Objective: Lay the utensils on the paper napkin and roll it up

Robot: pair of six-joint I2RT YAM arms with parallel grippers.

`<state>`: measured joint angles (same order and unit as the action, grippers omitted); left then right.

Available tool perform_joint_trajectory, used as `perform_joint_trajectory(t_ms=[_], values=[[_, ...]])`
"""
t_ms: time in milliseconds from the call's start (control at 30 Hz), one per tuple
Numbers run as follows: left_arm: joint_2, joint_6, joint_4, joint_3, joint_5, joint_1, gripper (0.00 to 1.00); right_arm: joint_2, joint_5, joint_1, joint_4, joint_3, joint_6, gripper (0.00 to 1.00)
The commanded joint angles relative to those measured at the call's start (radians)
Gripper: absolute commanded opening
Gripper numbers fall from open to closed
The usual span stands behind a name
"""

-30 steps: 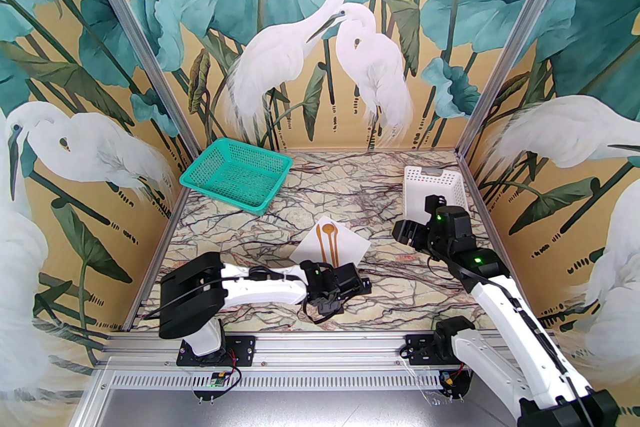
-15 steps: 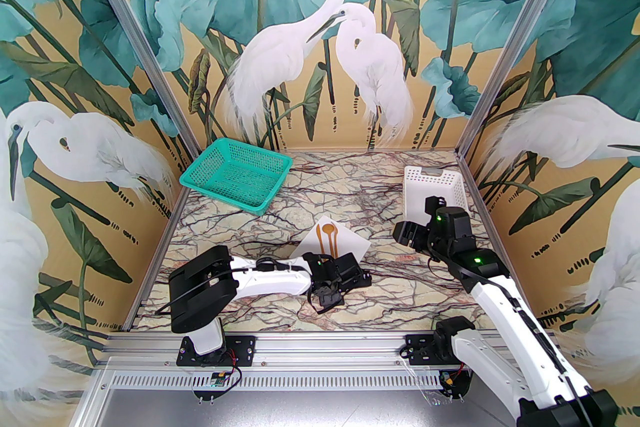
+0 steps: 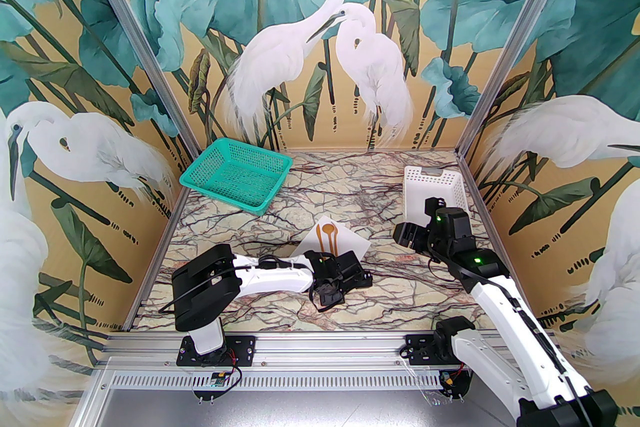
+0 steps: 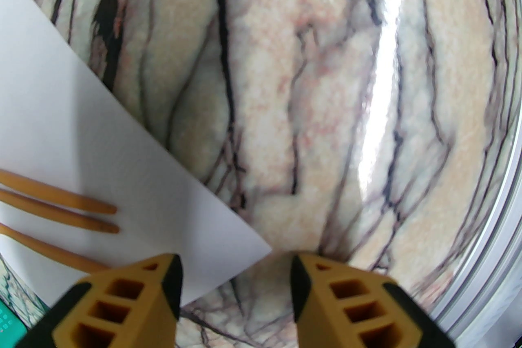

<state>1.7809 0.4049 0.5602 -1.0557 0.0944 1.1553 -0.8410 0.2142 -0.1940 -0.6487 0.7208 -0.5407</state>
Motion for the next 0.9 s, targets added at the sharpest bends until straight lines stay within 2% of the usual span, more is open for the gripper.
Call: perform_joint_trajectory(t_ms=[0,600,767,867], values=[[0.051,0.004,-0.118,-0.017,0.064,-0.030,0.49,0.016,0.006,0.005,-0.014,-0.011,0.022,0.73],[0.021,0.027,-0.136,-0.010,0.061,-0.043,0.40,0.023,0.003,0.005,-0.022,-0.014,0.030,0.73],[0.013,0.032,-0.138,-0.008,0.057,-0.045,0.34,0.022,0.001,0.005,-0.025,-0.015,0.033,0.73],[0.014,0.031,-0.146,0.000,0.050,-0.047,0.27,0.022,-0.001,0.006,-0.026,-0.016,0.033,0.73]])
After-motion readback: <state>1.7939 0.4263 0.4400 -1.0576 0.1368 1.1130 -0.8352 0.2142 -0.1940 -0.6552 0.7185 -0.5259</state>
